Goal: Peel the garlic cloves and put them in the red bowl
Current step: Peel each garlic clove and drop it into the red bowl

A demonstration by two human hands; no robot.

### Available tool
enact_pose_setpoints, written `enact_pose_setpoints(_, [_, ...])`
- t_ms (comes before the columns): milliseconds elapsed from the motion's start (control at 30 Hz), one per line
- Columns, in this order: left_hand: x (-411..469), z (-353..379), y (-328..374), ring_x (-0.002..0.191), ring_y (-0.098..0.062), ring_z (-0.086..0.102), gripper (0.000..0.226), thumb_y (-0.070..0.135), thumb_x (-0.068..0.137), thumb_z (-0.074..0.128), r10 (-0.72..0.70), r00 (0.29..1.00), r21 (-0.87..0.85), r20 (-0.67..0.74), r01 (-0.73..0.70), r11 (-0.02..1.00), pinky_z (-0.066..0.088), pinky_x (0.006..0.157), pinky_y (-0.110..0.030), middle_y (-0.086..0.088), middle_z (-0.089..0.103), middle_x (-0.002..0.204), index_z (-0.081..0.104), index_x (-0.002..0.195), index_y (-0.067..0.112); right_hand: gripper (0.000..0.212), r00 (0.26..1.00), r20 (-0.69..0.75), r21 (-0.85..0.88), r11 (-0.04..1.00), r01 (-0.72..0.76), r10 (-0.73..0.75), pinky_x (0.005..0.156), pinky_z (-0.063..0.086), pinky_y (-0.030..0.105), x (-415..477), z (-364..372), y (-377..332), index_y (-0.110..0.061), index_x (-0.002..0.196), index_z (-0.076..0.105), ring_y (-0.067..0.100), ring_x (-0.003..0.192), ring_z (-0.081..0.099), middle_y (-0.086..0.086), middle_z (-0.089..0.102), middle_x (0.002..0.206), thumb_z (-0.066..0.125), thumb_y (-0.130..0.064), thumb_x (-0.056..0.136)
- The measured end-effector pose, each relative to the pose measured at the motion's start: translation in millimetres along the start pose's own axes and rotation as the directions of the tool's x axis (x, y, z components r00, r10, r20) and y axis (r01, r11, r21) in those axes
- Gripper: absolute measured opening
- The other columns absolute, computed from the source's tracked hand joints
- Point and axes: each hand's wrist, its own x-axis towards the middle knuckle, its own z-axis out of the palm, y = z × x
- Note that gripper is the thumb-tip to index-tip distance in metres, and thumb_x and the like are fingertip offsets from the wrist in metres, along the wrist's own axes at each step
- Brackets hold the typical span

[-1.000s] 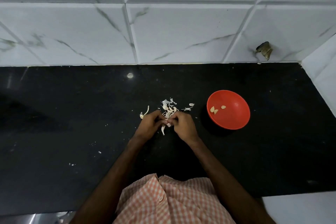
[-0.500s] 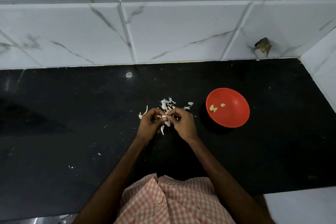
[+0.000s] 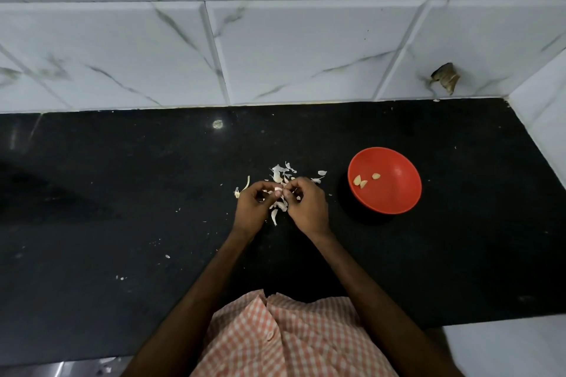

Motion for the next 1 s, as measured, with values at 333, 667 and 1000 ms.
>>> enact_pose_setpoints(333, [-1.5,-4.3,-1.2,0.077,-0.020,0.072,0.013,0.012,0.089,0.077,0.023,0.999,0.105,-0.049,-0.018,0.994,0.058,0.066,-0.041,-0.003,0.075,0.086,0.064,0.088,0.013,0.017,0.965,0.174,0.455,0.853,-0.256,0.197,0.062,0.058,0.030,1.6,-1.2,0.1,-0.013,0.094,0.073,0.009,0.072,0.068,0.005,0.073,0.085,0.061,-0.001,0.097])
enact_pose_setpoints(667, [-4.5,0.5,7.2,0.072,-0.008,0.070,0.012,0.014,0.083,0.082,0.054,0.995,0.159,-0.090,-0.039,0.987,0.057,0.061,-0.026,0.005,0.076,0.084,0.072,0.089,0.011,0.019,0.997,0.070,-0.289,0.956,0.043,-0.024,0.068,0.048,0.030,4.4,-18.2,0.5,-0.012,0.087,0.068,0.010,0.074,0.060,-0.004,0.066,0.081,0.062,-0.026,0.099])
enact_pose_setpoints(1000, [-2.1,-2.4,6.8,0.074,-0.007,0.068,0.009,0.018,0.084,0.082,0.201,0.980,0.409,-0.010,-0.179,0.895,0.054,0.067,-0.027,0.007,0.073,0.081,0.073,0.082,0.015,0.004,0.991,0.130,-0.054,0.998,0.032,-0.024,0.066,0.053,0.023,8.2,-10.6,-6.4,-0.009,0.083,0.074,0.010,0.066,0.067,-0.002,0.073,0.074,0.071,-0.010,0.085])
